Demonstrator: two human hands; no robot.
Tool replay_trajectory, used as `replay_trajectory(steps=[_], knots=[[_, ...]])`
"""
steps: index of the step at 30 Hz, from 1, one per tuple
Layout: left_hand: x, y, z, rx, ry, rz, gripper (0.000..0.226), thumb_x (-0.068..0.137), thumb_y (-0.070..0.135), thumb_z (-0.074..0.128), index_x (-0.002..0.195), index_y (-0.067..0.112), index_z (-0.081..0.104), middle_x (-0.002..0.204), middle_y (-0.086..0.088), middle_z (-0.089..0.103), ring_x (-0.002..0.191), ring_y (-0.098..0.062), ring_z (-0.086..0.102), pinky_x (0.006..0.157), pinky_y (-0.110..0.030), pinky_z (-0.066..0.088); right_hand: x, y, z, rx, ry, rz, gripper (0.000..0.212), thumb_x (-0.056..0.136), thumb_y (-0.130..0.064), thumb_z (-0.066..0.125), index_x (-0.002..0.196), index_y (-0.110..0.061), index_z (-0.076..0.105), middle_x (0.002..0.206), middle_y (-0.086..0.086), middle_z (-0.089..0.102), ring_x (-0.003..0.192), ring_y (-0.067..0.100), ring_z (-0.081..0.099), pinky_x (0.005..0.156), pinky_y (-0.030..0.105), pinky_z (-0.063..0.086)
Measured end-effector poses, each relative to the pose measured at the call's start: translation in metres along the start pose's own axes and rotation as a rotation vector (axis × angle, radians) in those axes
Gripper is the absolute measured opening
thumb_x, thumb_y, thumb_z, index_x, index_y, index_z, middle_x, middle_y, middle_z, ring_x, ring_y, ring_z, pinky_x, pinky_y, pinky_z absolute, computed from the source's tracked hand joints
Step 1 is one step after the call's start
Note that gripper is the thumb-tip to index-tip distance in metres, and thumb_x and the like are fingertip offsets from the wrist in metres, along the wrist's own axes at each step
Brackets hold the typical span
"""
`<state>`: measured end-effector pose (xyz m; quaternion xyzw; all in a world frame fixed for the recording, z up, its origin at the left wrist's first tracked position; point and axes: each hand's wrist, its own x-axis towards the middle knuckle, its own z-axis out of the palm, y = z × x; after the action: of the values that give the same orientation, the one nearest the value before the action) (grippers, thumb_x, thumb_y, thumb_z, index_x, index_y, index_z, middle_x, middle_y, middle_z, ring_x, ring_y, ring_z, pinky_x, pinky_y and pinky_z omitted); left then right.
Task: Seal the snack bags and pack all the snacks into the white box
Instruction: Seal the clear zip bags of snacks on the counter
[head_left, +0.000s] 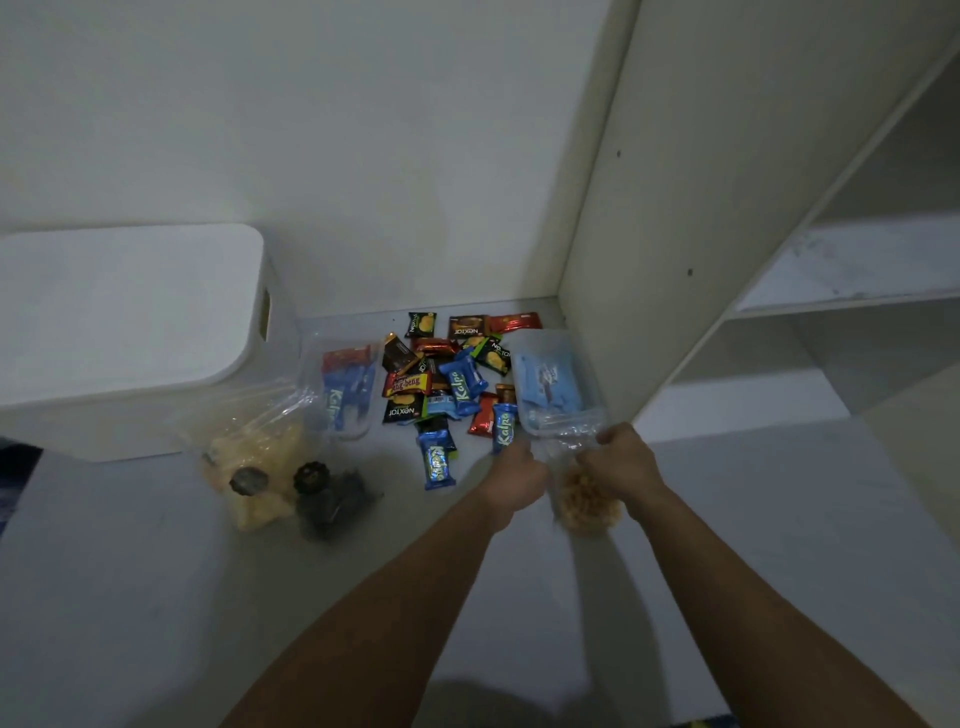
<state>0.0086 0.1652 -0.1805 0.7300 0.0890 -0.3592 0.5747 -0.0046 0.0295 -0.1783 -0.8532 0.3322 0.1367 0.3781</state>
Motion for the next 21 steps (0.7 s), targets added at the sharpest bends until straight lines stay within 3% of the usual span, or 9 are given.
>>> replay_trajectory(steps=[4, 8, 11, 14, 17, 21], knots=[[-0.001, -0.007, -0.001, -0.062, 0.103, 0.029, 0.034, 0.092, -0.001, 0.047, 0.121, 0.016, 0.05, 0.086, 0.003, 0.054, 0.073, -0.007, 0.051, 0.055, -0.012, 0.042, 0.0, 0.008, 0.004, 0.024, 0.023, 0.002, 0.04, 0.085, -0.025, 0.061, 0.117, -0.008, 0.044, 0.116, 0.015, 0.059, 0.104, 0.032, 0.057, 0.082, 0.032, 0.045], [0.0, -0.021, -0.017, -0.035, 0.365, 0.178, 0.024, 0.092, 0.007, 0.053, 0.115, 0.002, 0.061, 0.1, -0.01, 0.067, 0.095, -0.027, 0.065, 0.087, -0.039, 0.054, -0.006, 0.008, 0.009, 0.104, 0.045, -0.155, 0.033, 0.085, -0.031, 0.063, 0.111, -0.023, 0.044, 0.103, 0.011, 0.069, 0.09, 0.029, 0.068, 0.084, 0.042, 0.055], [-0.011, -0.023, -0.033, 0.101, 0.502, 0.36, 0.02, 0.095, 0.012, 0.05, 0.104, 0.003, 0.067, 0.091, -0.006, 0.067, 0.083, -0.019, 0.064, 0.077, -0.032, 0.056, -0.012, 0.001, 0.016, 0.136, 0.04, -0.381, 0.014, 0.093, -0.029, 0.052, 0.107, -0.032, 0.054, 0.104, 0.007, 0.069, 0.086, 0.025, 0.069, 0.078, 0.047, 0.058], [-0.023, -0.02, -0.049, 0.226, 0.607, 0.473, 0.022, 0.098, 0.016, 0.045, 0.098, 0.009, 0.067, 0.087, -0.006, 0.068, 0.079, -0.018, 0.065, 0.068, -0.029, 0.057, -0.02, -0.014, 0.018, 0.223, -0.003, -0.534, 0.022, 0.099, -0.027, 0.042, 0.103, -0.029, 0.064, 0.102, 0.004, 0.067, 0.088, 0.021, 0.067, 0.075, 0.047, 0.059], [-0.031, -0.014, -0.063, 0.24, 0.677, 0.523, 0.023, 0.097, 0.015, 0.045, 0.106, 0.01, 0.066, 0.092, -0.007, 0.068, 0.083, -0.018, 0.065, 0.071, -0.031, 0.057, -0.03, -0.03, 0.016, 0.247, -0.052, -0.648, 0.027, 0.099, -0.019, 0.045, 0.112, -0.018, 0.069, 0.11, 0.003, 0.069, 0.1, 0.017, 0.064, 0.087, 0.037, 0.056], [-0.042, -0.004, -0.078, 0.189, 0.726, 0.589, 0.023, 0.096, 0.014, 0.049, 0.11, 0.008, 0.065, 0.097, -0.008, 0.065, 0.079, -0.013, 0.063, 0.056, -0.014, 0.05, -0.04, -0.05, 0.012, 0.279, -0.042, -0.761, 0.027, 0.097, -0.013, 0.05, 0.117, -0.014, 0.068, 0.109, 0.001, 0.071, 0.098, 0.009, 0.063, 0.088, 0.023, 0.05]])
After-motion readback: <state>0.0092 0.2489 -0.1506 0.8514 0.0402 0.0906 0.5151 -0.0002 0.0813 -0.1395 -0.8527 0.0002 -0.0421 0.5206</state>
